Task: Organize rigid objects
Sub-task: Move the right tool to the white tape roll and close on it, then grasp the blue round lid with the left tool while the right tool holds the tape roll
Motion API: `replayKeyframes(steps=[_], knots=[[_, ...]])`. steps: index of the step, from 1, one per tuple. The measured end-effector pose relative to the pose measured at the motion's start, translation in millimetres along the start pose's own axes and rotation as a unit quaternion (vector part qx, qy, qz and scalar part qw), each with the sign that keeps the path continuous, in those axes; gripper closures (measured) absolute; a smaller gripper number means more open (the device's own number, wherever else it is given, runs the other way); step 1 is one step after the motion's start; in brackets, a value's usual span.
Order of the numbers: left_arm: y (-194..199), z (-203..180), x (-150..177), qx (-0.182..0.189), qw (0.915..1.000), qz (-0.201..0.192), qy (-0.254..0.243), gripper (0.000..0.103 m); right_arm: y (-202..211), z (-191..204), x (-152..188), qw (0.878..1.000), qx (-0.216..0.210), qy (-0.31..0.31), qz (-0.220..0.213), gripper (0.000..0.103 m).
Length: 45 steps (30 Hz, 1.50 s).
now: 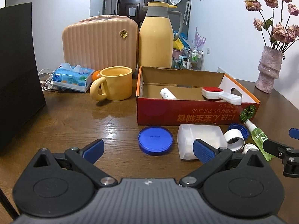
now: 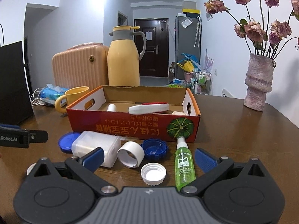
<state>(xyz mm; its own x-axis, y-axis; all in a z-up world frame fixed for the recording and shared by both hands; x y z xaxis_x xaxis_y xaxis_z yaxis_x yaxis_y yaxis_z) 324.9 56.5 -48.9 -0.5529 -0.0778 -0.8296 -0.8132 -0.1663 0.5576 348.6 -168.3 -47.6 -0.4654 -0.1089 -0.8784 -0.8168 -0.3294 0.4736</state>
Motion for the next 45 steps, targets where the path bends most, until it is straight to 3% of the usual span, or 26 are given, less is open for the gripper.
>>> replayKeyframes(steps=[10,17,30,36,40,45], knots=[[-5,6,4,-0.004,1.0000,0.007,0.002,0.000,-20,4,6,1.000,0.007,0.011,0.023,0.002],[-8,13,6,-0.009,0.9999,0.011,0.006,0.000,-48,6,6,0.999,0.010,0.026,0.045,0.013],[-13,24,5,-0.020,0.9996,0.014,0.013,0.000,-86,9,0,0.997,-0.008,0.051,0.061,0.022],[-16,24,4,-0.022,0.9995,0.016,0.012,0.000,-92,13,2,0.997,-0.026,0.051,0.058,0.046],[-18,24,4,-0.024,0.9995,0.017,0.012,0.000,-96,13,6,0.996,-0.041,0.044,0.065,0.078],[-21,24,5,-0.025,0.9994,0.020,0.010,0.000,-90,10,5,0.997,-0.047,0.034,0.046,0.080]])
Point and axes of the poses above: each gripper's, at about its wrist camera, not at the fingertips, and y roughly against the way its jaws point, z to its left, x to its underside, the point moved 7 cm from there along -y, roughly the way its jaws point, and after that the axes turned 6 degrees about -x, right-handed, at the moved point
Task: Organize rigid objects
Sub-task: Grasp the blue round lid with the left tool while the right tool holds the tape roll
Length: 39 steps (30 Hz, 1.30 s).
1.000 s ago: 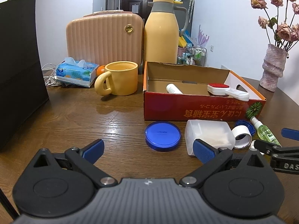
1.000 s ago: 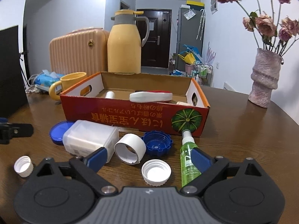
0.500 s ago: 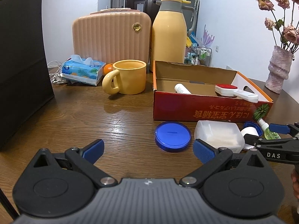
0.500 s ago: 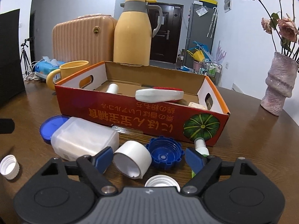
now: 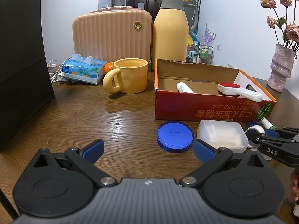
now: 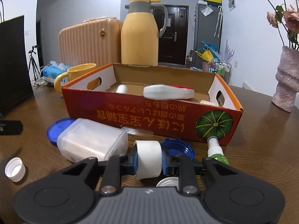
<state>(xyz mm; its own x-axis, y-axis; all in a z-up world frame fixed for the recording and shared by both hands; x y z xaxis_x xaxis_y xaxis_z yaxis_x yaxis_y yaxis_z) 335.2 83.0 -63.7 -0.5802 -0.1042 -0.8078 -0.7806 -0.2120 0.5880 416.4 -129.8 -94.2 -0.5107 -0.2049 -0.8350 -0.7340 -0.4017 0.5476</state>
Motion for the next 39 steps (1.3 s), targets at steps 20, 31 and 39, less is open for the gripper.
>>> replayKeyframes(steps=[20,31,39], knots=[[-35,-19,-14,0.000,0.9990,0.025,-0.037,0.000,43,-23,-12,0.995,0.030,-0.038,-0.087,0.080],[-66,-30,-11,0.020,0.9981,0.046,-0.037,0.000,51,-42,-11,0.991,0.051,-0.066,-0.101,0.080],[-78,-36,-2,0.034,0.9965,0.061,-0.047,0.000,51,-47,-10,0.990,0.058,-0.075,-0.105,0.080]])
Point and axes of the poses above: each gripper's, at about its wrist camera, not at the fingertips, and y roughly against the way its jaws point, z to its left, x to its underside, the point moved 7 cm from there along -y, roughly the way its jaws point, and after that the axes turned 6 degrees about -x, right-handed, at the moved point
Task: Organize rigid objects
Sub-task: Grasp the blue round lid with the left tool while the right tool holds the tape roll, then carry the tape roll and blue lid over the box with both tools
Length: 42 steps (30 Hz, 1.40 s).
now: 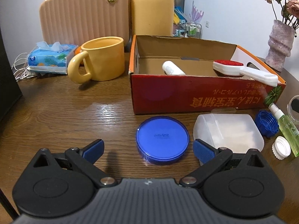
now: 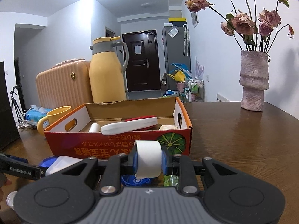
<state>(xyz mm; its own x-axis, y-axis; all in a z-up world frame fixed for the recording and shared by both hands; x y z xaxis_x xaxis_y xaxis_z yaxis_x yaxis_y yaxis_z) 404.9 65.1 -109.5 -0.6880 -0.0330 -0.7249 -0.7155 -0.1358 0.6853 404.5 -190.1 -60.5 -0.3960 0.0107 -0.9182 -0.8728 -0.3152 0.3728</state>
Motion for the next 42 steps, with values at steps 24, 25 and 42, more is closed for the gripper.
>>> replayKeyframes(steps=[24,25,42], knots=[[1,-8,-2,0.018,0.9992,-0.033,-0.016,0.036,-2,-1,2,1.000,0.001,-0.004,-0.001,0.080],[4,-9,-3,0.019,0.9990,-0.038,-0.016,0.036,-2,-1,2,1.000,0.001,-0.004,-0.001,0.080],[62,-16,-25,0.030,0.9932,-0.112,-0.002,0.036,8,6,-19,0.999,0.000,0.016,-0.031,0.080]])
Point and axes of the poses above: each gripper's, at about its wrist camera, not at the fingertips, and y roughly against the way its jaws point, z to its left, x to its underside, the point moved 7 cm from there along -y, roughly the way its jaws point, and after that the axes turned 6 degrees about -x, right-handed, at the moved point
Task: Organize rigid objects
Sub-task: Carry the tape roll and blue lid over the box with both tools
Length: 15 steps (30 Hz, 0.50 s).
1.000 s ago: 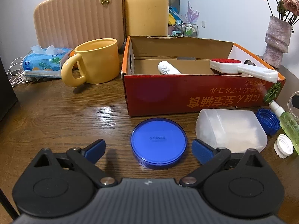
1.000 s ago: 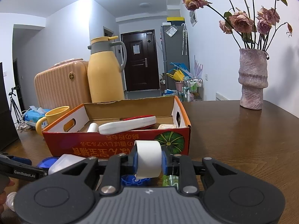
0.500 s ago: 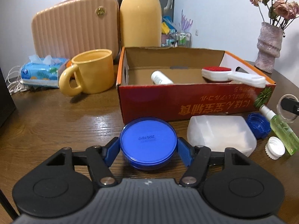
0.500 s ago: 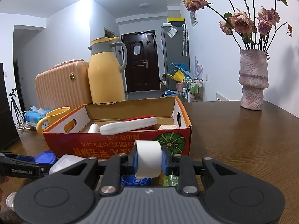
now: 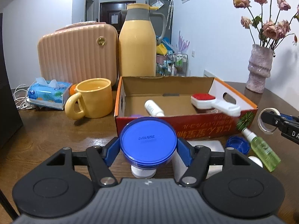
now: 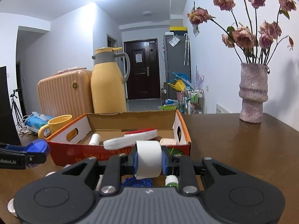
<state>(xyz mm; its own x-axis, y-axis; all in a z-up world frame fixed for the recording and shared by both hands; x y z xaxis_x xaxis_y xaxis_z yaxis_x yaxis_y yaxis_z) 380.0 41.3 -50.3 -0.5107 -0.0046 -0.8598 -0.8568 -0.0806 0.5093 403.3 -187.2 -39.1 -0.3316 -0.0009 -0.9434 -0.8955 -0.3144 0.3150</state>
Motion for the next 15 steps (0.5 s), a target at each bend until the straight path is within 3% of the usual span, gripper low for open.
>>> replayKeyframes(steps=[15], knots=[[12,-23,-33,0.008,0.9995,-0.030,-0.007,0.036,-3,9,-38,0.999,-0.011,0.024,-0.027,0.080]])
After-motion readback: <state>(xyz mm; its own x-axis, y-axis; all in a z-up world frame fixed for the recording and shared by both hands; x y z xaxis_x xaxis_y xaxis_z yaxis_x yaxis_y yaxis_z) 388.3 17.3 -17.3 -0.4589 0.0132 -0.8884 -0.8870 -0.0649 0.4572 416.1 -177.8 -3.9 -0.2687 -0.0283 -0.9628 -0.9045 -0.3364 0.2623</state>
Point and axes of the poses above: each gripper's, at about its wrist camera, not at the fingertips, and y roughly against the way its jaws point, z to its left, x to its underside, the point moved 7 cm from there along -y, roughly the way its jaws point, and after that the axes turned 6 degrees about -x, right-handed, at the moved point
